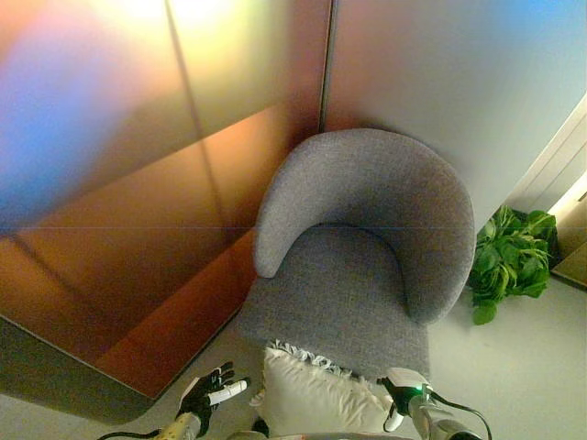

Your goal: Pick up the pillow and put it on the sofa.

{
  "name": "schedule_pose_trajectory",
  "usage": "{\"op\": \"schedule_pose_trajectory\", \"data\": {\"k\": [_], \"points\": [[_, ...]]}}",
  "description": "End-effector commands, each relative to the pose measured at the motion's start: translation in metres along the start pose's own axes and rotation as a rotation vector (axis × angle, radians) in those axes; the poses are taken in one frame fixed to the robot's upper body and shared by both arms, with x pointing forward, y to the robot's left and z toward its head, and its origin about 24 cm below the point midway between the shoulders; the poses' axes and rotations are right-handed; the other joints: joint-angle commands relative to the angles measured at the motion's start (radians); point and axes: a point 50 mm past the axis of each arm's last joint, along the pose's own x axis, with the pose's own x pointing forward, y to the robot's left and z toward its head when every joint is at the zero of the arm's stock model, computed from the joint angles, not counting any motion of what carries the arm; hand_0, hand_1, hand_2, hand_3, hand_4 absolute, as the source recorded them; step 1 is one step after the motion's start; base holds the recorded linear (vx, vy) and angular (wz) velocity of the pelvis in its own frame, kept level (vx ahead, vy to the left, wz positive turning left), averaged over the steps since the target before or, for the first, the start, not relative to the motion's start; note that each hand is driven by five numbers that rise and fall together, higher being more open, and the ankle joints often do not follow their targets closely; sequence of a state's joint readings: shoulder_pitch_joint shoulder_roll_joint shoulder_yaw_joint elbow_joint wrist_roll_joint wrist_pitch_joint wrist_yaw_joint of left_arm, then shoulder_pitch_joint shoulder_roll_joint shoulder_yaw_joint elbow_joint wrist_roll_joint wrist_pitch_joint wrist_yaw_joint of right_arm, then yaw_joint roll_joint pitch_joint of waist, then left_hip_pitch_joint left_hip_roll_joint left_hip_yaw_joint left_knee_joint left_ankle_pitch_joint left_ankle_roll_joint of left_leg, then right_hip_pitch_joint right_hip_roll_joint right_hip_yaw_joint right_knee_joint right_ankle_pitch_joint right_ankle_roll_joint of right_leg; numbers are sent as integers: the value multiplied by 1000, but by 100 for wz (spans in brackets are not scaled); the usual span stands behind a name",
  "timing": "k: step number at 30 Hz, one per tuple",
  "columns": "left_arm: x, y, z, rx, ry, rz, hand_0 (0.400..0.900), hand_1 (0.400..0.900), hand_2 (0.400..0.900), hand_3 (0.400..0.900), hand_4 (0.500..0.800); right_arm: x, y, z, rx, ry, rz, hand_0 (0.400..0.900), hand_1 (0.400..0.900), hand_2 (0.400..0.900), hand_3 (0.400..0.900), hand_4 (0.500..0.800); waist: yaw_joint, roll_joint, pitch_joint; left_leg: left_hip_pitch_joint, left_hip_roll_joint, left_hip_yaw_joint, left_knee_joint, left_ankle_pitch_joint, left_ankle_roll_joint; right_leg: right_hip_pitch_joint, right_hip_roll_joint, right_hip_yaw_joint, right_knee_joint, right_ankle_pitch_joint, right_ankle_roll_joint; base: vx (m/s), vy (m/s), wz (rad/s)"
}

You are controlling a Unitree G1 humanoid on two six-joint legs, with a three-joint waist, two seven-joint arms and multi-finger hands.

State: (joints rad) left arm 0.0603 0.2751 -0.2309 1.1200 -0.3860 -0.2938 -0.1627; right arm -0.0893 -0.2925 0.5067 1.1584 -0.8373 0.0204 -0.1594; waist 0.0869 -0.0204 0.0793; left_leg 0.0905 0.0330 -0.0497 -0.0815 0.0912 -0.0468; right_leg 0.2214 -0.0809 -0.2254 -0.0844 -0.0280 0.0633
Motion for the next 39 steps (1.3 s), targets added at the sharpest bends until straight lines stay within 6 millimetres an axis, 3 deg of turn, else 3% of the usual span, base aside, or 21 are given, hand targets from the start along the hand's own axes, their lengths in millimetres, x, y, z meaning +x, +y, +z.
{"op": "schedule_pose_trajectory", "data": {"k": [1,9,23,26,30,34,39], "points": [[15,-9,45,7,-164,-55,900,900,900,900,800,7,-42,-8,-111,-3,-119,900,900,900,900,800,36,-4,6,40,-43,24,3,-132,38,-77,6,25,96,-25,17,0,0,0],[14,-6,47,-2,-194,8,900,900,900,900,800,7,-38,-7,-109,-2,-102,900,900,900,900,800,40,-1,13,37,-44,13,2,-127,35,-77,5,20,94,-23,17,37,-12,4],[14,-13,52,-24,-233,-6,900,900,900,900,800,9,-52,-13,-90,44,-143,900,900,900,900,800,62,39,66,-22,-64,-25,6,-104,34,-128,-15,-5,102,-13,13,28,2,6],[16,-16,64,-29,-274,-23,900,900,900,900,800,10,-67,-16,-90,69,-181,900,900,900,900,800,64,57,92,-54,-72,-31,11,-95,34,-164,-26,-8,115,-10,12,-58,38,6],[21,-22,92,-55,-362,-55,900,900,900,900,800,13,-105,-19,-94,104,-269,900,900,900,900,800,61,94,155,-111,-89,-40,13,-79,38,-235,-39,-7,135,-2,9,-157,48,2],[23,-32,109,-82,-430,-78,900,900,900,900,800,11,-138,-26,-109,135,-339,900,900,900,900,800,50,138,209,-159,-104,-38,13,-59,40,-300,-50,7,154,6,5,-101,86,0],[24,-39,125,-122,-499,-92,900,900,900,900,800,9,-166,-27,-133,152,-387,900,900,900,900,800,40,177,258,-209,-117,-28,14,-41,42,-362,-56,24,165,15,3,-26,61,-3]]}}
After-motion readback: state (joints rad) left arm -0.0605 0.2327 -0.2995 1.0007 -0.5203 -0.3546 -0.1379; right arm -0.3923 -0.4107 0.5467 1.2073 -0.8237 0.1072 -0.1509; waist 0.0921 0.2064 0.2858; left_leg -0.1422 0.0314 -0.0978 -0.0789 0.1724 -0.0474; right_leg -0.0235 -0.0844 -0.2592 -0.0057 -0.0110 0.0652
